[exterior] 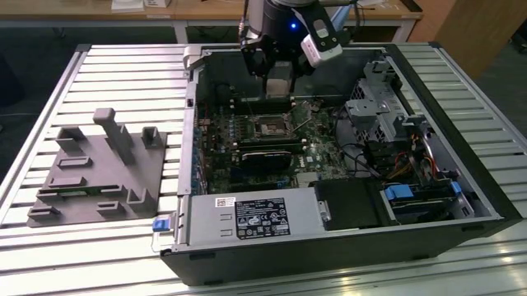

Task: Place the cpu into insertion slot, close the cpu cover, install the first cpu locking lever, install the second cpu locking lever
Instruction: 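Place the cpu into insertion slot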

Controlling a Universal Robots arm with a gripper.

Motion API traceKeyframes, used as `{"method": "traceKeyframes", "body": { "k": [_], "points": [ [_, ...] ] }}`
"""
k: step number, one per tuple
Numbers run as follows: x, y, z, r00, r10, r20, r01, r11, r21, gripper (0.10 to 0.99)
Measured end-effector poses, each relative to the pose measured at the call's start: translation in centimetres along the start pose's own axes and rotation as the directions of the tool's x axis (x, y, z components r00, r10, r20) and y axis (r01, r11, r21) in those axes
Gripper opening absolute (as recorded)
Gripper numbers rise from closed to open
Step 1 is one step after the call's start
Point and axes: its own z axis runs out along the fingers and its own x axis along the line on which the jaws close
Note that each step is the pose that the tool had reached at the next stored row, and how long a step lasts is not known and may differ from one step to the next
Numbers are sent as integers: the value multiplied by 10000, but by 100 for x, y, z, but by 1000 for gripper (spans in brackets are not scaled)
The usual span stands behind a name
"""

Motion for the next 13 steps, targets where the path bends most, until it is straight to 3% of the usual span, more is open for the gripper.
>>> {"method": "traceKeyframes", "body": {
  "k": [13],
  "points": [
    [-3, -13, 151, 10000, 0, 1, 0, 10000, 14, 537]
  ]
}}
